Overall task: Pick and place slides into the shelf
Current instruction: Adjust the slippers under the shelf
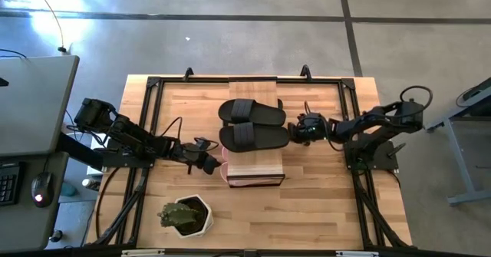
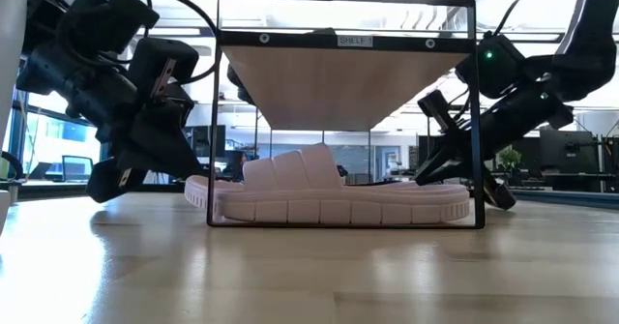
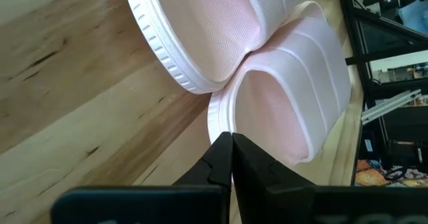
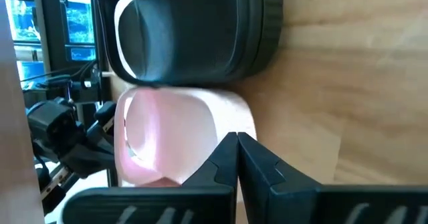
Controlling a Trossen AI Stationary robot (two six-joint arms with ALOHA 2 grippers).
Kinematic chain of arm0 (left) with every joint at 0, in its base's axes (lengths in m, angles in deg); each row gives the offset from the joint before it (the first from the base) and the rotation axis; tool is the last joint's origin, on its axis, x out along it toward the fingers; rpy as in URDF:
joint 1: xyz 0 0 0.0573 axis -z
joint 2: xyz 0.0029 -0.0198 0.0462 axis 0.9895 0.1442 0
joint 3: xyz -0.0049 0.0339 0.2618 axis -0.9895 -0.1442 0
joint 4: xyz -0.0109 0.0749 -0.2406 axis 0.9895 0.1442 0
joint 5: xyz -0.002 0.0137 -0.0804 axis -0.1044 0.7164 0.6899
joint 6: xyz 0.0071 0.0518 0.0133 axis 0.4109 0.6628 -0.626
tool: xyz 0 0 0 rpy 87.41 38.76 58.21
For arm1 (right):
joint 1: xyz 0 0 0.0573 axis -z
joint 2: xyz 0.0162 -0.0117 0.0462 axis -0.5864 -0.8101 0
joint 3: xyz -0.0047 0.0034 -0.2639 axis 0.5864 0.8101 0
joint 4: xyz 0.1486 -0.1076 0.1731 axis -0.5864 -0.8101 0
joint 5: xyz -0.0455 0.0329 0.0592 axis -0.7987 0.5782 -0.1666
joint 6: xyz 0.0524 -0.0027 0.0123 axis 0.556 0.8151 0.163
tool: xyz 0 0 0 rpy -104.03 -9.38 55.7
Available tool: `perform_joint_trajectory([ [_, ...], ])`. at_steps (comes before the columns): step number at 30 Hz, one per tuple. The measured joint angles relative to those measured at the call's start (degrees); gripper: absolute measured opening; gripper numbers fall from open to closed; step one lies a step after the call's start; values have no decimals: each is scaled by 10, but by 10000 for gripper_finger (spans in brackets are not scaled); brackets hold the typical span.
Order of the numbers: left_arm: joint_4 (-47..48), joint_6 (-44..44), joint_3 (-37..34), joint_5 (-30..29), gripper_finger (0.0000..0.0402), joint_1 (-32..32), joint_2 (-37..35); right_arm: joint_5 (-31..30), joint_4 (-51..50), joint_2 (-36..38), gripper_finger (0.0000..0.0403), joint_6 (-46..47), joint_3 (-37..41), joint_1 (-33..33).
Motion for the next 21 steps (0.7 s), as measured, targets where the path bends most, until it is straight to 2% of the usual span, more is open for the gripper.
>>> perform_joint_trajectory([
  [21, -24, -3, 0, -15, 0, 0, 0, -51, -5, -1, 0, 44, 1, -74],
])
